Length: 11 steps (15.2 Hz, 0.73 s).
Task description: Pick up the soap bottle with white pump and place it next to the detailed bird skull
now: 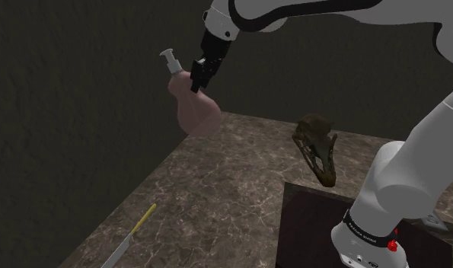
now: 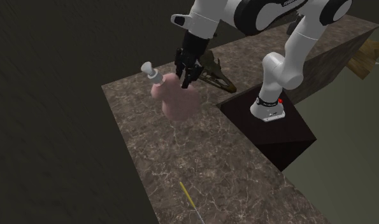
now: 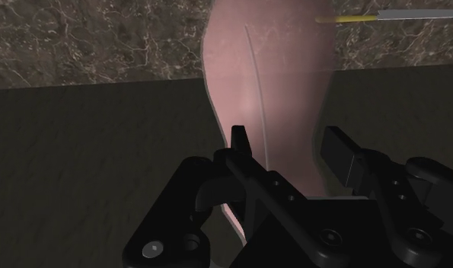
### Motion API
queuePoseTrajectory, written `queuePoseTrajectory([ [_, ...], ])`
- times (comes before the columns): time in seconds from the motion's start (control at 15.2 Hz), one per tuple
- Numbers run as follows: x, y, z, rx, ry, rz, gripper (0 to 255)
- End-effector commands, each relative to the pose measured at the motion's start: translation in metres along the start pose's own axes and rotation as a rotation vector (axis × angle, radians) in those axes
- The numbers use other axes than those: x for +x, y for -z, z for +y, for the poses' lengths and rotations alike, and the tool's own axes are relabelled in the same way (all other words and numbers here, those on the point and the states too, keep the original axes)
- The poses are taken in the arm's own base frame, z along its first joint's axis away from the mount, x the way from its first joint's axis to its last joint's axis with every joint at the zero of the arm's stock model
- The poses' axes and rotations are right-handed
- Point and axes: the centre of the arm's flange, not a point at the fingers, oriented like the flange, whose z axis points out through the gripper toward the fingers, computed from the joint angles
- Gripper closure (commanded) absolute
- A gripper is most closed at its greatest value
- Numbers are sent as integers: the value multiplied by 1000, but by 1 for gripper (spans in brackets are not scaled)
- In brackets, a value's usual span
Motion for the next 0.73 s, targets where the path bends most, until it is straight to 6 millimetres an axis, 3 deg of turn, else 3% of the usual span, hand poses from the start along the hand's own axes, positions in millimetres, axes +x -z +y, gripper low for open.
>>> queuePoseTrajectory([
  [0.0,4,11,0,0,0,2,255],
  [0.66,26,59,-2,0,0,2,255],
])
